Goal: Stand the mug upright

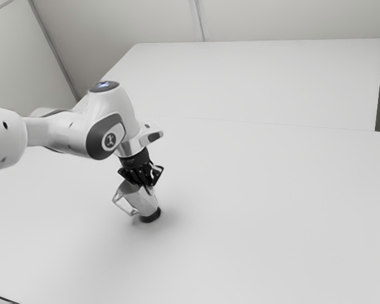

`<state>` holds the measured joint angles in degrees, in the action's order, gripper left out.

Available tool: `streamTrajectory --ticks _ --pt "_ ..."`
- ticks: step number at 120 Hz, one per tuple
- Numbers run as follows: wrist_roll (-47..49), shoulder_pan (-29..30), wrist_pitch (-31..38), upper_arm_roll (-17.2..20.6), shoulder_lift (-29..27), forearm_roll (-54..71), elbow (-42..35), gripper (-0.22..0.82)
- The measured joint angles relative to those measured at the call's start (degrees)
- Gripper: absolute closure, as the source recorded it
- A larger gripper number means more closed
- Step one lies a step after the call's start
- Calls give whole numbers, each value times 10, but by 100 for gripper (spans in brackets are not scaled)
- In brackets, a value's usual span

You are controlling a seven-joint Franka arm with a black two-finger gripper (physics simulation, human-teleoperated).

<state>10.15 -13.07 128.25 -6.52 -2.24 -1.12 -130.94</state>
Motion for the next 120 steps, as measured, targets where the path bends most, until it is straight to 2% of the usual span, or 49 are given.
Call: streamTrajectory --ticks 30,52,67,89,120 --pt "2 0 25 1 28 -1 0 78" --pt "-2 9 29 14 21 -6 6 39" --pt "-4 2 18 10 6 -2 18 22" --pt "-4 -2 -37 9 4 16 111 9" --pt "-5 10 -126 9 6 35 223 3"
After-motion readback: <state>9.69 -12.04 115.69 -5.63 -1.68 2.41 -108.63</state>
